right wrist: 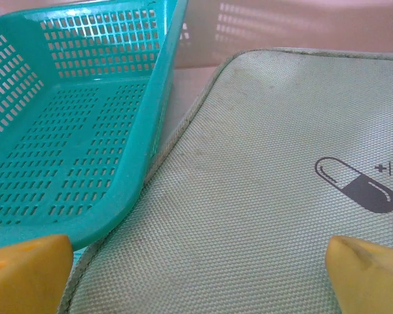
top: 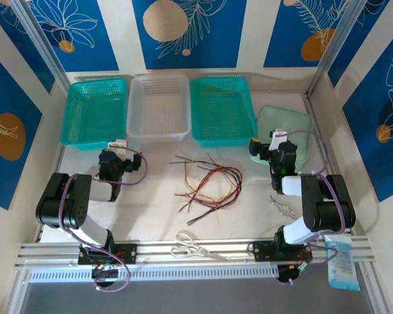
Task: Untangle the cables
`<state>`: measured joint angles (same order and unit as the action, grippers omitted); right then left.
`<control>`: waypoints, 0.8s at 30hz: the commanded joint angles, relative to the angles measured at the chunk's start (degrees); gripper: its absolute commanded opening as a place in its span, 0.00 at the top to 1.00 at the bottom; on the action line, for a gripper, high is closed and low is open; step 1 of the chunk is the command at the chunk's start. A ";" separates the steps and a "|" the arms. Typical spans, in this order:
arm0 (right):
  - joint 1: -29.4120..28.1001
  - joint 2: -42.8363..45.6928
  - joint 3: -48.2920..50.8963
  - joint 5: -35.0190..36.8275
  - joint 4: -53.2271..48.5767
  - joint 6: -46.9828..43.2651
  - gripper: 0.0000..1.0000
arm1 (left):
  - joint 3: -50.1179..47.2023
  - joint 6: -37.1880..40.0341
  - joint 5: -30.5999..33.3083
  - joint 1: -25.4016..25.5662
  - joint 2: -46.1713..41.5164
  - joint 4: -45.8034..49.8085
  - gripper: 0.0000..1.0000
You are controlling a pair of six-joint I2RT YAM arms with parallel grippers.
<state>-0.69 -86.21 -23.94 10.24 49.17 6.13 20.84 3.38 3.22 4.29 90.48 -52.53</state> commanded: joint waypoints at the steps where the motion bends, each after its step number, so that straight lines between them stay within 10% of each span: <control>1: -0.01 -0.88 0.33 -1.12 -2.35 0.20 0.01 | 0.51 0.14 0.08 0.36 -0.93 -1.56 0.01; 24: 0.01 -0.80 0.41 -1.26 -2.27 0.31 0.01 | 0.45 -0.96 2.48 0.18 -0.87 -1.65 0.01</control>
<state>-0.67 -86.21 -23.94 10.24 49.17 6.13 20.84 3.31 4.97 4.29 90.48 -52.69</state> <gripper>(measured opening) 0.990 0.994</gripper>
